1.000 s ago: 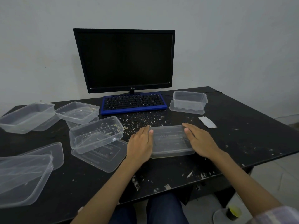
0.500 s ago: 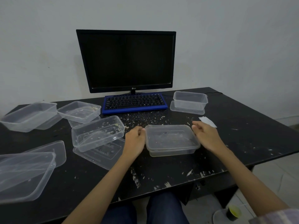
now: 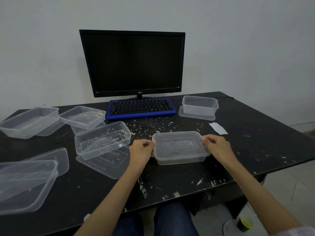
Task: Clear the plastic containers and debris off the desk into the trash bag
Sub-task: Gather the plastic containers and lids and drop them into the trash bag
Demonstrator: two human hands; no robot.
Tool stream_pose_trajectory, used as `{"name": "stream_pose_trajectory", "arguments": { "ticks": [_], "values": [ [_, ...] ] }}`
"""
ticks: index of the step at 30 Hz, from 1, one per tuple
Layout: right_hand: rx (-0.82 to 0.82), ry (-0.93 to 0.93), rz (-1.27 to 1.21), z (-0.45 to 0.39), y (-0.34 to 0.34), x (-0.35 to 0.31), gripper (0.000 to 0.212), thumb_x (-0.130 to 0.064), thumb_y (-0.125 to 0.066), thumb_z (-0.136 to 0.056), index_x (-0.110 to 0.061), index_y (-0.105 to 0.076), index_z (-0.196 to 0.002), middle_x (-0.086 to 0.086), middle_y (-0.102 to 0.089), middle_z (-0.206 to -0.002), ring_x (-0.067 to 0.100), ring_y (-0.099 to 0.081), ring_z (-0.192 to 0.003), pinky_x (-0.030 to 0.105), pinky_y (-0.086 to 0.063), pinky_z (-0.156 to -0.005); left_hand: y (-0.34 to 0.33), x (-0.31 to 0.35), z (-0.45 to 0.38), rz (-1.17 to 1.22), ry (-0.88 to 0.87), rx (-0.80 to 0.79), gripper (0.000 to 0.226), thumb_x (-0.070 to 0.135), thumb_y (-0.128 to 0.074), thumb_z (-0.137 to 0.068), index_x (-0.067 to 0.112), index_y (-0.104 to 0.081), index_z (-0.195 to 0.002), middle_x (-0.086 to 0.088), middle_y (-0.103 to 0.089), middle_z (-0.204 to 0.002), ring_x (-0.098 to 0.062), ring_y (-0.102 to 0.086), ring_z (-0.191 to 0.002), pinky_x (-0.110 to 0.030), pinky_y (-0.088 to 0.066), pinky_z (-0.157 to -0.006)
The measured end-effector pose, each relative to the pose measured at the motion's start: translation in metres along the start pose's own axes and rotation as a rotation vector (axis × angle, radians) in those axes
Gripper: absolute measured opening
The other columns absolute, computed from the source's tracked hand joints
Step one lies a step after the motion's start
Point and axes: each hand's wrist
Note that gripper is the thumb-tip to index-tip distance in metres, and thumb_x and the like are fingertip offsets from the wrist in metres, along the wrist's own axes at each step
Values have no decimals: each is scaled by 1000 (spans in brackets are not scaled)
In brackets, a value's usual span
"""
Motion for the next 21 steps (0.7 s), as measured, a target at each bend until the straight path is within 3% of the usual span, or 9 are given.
{"name": "stream_pose_trajectory", "arguments": {
  "ticks": [5,9,12,14,16,19,21],
  "values": [
    [24,15,-22,4,-1,-1,17,-26,-51,-95,-27,-67,-95,-7,-65,-92,-2,-54,-76,12,-36,-57,1,2,3,10,8,14,14,15,-60,-90,8,-72,-94,-4,-71,-76,-18,-70,-69,-35,-60,-72],
    [9,31,-12,5,0,-2,18,-26,-50,-96,-25,-68,-101,-4,-68,-96,5,-59,-81,13,-39,-60,2,5,5,-211,-188,29,29,17,-56,-92,13,-60,-121,1,-66,-75,-16,-67,-72,-27,-55,-67],
    [-2,40,30,3,3,-4,19,-25,-50,-96,-23,-67,-104,-4,-67,-95,-1,-56,-76,13,-38,-59,6,8,0,-198,-199,-98,32,12,-52,-94,15,-59,-126,-5,-67,-81,-23,-68,-82,-42,-57,-80],
    [-4,49,18,4,3,-5,22,-24,-49,-97,-22,-66,-111,-1,-67,-101,7,-60,-83,18,-41,-68,7,9,1,-200,-209,-152,33,8,-48,-95,16,-60,-125,-14,-68,-87,-32,-67,-87,-47,-55,-83],
    [7,75,9,6,2,-4,27,-23,-49,-97,-22,-62,-121,2,-66,-108,13,-59,-93,22,-41,-77,6,6,1,-251,-221,-156,38,11,-45,-97,17,-51,-135,-9,-68,-87,-27,-67,-84,-38,-56,-82],
    [5,99,19,7,1,-3,29,-22,-46,-98,-24,-60,-124,3,-64,-112,13,-57,-96,22,-40,-79,6,6,1,-323,-234,-147,42,16,-42,-99,17,-43,-140,6,-59,-74,-8,-57,-61,-10,-48,-56],
    [-3,102,23,6,0,-2,30,-22,-45,-99,-25,-60,-125,3,-64,-115,12,-56,-98,22,-40,-81,7,9,2,-370,-269,-170,38,14,-40,-99,15,-47,-137,3,-58,-71,-6,-54,-52,-10,-46,-48]
  ]
}}
Point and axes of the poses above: each hand's wrist, its own z-axis away from the middle knuckle, its own y-axis out of the back of the hand, x = y × z
